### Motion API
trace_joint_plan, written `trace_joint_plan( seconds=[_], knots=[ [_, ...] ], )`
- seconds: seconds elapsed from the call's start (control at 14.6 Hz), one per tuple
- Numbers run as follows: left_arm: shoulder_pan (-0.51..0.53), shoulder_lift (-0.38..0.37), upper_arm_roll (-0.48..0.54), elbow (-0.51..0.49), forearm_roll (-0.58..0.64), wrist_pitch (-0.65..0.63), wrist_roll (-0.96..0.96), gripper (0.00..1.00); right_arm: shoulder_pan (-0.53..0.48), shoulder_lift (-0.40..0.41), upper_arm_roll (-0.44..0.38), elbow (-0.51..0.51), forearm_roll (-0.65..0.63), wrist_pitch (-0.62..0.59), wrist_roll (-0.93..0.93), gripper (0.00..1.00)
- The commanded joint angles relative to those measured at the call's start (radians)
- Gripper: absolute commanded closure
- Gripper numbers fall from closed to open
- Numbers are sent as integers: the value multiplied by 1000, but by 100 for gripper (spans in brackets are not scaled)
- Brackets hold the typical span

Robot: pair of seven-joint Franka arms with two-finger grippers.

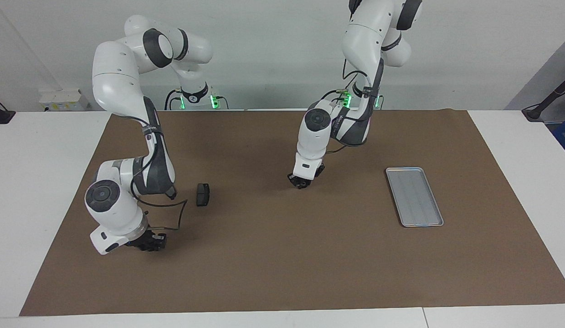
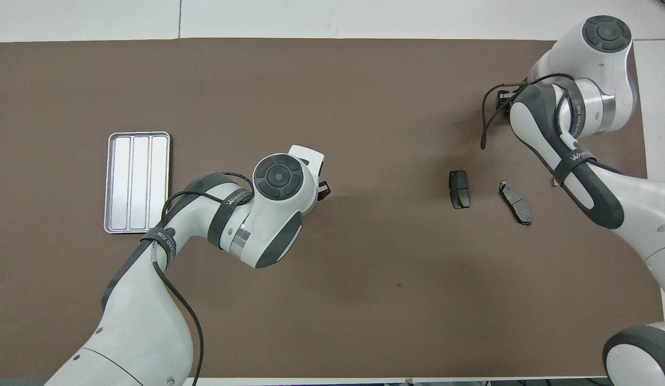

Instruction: Pick bearing gear from pile to tray

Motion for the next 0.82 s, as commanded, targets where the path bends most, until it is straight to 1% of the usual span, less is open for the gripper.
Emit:
trace_joint_plan(
  seconds=[0.0,0.07,0.2,0.34,0.41,0.48,0.61,0.75],
  knots=[
    [32,-34,16,24,38,-89,2,96,-9,13,2,6,9,12,16,81],
    [74,-80,16,2,38,-94,54,96,-9,13,2,6,13,12,16,90],
    [181,-160,15,-64,38,-144,224,96,-15,13,2,6,12,4,16,100],
    [300,-198,15,-116,38,-152,435,96,-15,11,2,6,9,-13,14,100],
    [357,-203,13,-130,36,-152,521,96,-15,7,4,7,7,-30,14,100],
    [405,-207,15,-142,36,-150,612,96,-10,-9,11,9,6,-72,14,100],
    [485,-208,13,-144,36,-146,749,96,8,-79,17,13,9,-155,16,100],
    [548,-215,13,-162,36,-141,870,96,48,-171,17,13,42,-244,17,100]
  ],
)
